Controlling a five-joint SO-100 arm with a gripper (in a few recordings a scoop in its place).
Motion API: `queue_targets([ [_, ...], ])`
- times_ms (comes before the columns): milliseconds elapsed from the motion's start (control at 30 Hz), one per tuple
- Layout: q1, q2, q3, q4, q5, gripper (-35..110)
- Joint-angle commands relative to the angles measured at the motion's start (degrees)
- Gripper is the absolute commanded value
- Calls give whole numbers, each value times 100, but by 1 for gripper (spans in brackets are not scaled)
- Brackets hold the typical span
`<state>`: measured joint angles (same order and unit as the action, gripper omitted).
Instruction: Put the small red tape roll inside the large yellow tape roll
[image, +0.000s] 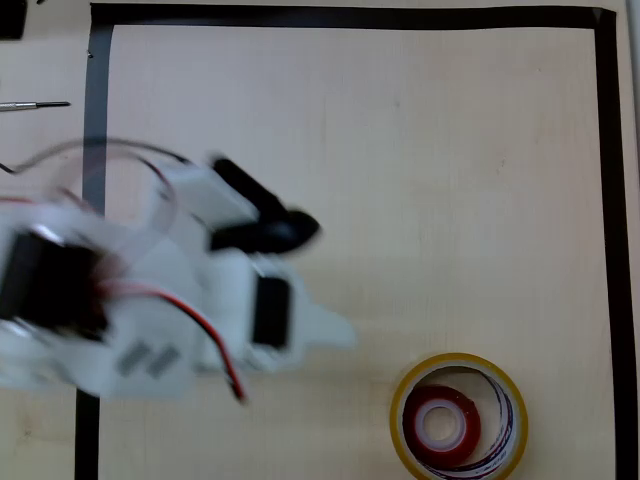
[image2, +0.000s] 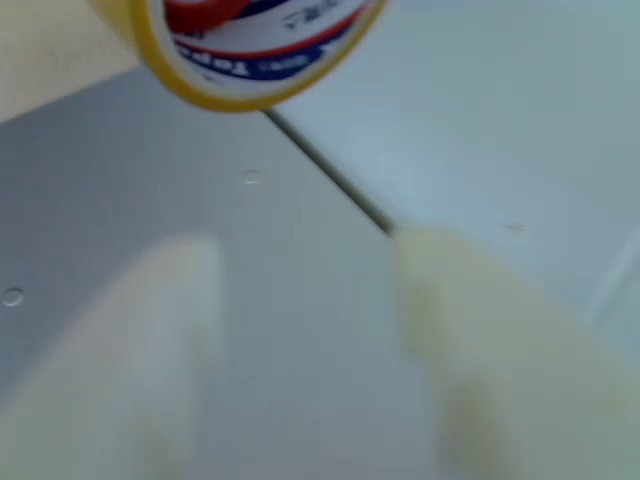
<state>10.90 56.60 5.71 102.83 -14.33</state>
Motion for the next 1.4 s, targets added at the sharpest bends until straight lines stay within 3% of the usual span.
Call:
queue_targets([
  [0, -281, 2584, 1538, 70, 53, 8],
  [67, -378, 3331, 2391, -44, 97, 7],
  [200, -422, 6179, 6398, -1934, 53, 0],
  [567, -334, 9519, 11654, -3190, 44, 0],
  [967, -817, 10942, 14713, -3902, -62, 0],
  [1200, -1389, 13263, 16488, -3322, -62, 0],
  [1367, -1318, 13456, 16708, -3217, -18, 0],
])
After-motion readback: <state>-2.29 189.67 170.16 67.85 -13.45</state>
